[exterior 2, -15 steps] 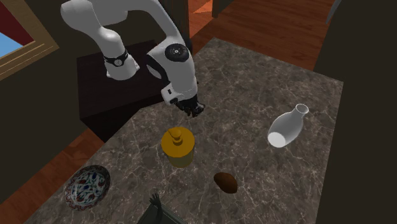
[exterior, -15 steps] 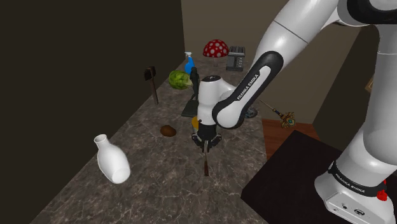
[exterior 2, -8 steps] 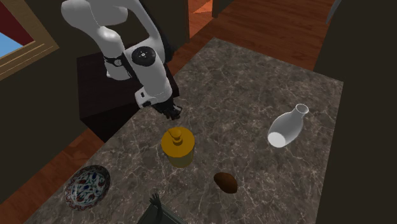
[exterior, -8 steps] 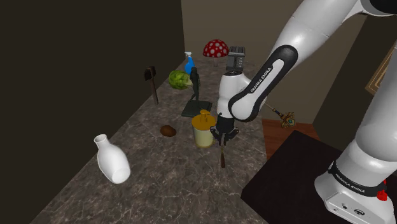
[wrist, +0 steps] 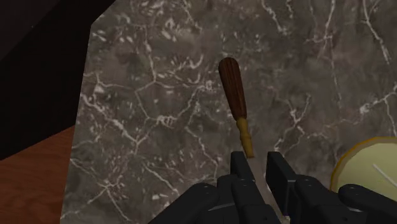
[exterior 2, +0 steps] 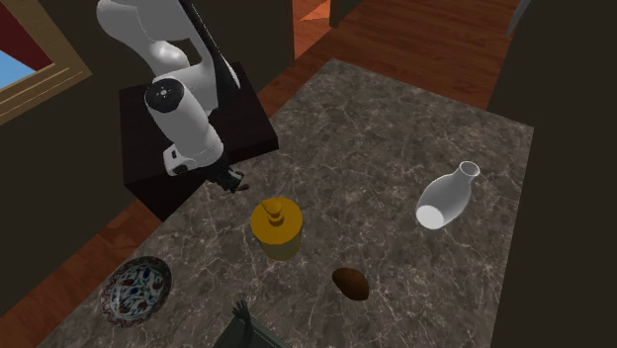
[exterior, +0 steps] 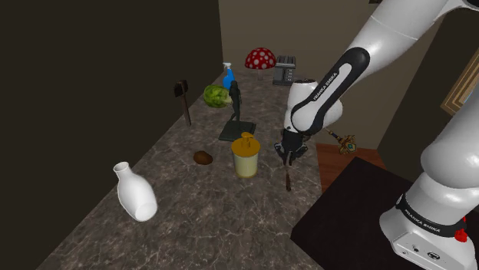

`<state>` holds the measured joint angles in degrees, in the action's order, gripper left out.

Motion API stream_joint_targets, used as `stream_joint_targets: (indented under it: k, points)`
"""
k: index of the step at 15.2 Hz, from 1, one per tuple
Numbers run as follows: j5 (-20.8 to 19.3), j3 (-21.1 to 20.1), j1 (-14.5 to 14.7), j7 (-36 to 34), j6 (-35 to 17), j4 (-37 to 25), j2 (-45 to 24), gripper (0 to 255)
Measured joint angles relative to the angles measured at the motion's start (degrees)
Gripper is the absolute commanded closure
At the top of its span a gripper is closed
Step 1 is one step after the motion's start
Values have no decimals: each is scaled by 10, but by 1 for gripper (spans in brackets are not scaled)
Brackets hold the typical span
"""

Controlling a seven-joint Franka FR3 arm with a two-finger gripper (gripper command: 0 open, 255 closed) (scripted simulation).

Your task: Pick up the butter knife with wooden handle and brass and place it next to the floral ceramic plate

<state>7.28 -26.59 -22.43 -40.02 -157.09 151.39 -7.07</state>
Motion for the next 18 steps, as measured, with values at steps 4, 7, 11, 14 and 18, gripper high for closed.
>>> stream_joint_targets:
  k: [4, 7, 11, 14, 18]
  points:
    - [22, 21, -47, 88, 2, 21, 18, 255]
    - [32, 41, -79, 148, 6, 30, 28, 255]
    - [10, 54, -84, 149, -27, 27, -9, 255]
    - [-12, 66, -77, 138, -56, 24, -45, 255]
    - [-36, 85, -62, 122, -90, 18, -87, 255]
